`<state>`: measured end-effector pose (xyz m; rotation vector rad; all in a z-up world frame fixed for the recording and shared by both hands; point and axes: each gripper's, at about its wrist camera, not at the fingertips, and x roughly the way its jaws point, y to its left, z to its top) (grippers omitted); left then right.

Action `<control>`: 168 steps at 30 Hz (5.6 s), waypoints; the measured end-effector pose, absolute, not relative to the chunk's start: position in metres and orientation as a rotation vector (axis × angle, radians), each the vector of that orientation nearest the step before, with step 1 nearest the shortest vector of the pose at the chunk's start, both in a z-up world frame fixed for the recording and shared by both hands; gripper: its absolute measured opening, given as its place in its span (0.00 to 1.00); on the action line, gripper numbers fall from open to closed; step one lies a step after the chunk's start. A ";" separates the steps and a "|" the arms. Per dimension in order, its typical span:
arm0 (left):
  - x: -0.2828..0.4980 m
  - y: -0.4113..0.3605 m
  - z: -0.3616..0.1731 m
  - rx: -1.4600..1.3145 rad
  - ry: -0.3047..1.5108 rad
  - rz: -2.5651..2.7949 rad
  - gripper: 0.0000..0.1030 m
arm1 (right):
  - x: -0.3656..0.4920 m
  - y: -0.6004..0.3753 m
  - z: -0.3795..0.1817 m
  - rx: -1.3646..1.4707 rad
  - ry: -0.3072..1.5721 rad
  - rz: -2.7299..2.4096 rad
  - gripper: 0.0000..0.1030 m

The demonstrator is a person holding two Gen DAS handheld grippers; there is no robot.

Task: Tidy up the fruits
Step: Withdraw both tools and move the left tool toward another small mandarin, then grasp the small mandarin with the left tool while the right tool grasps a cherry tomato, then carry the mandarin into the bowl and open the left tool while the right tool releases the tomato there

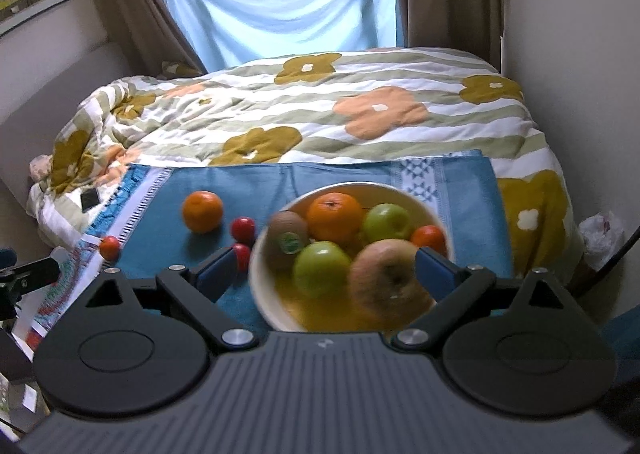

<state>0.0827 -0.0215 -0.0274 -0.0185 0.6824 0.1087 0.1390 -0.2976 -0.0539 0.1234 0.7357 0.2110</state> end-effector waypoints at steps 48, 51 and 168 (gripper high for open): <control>0.228 0.118 -0.152 0.196 0.940 -0.275 0.55 | 0.194 -0.119 -0.157 0.270 0.888 -0.209 0.99; 0.230 0.116 -0.156 0.195 0.955 -0.300 0.45 | 0.200 -0.116 -0.161 0.272 0.889 -0.219 0.93; 0.182 -0.147 -0.097 0.161 0.810 -0.206 0.82 | 0.210 -0.323 -0.092 0.033 0.739 0.207 0.47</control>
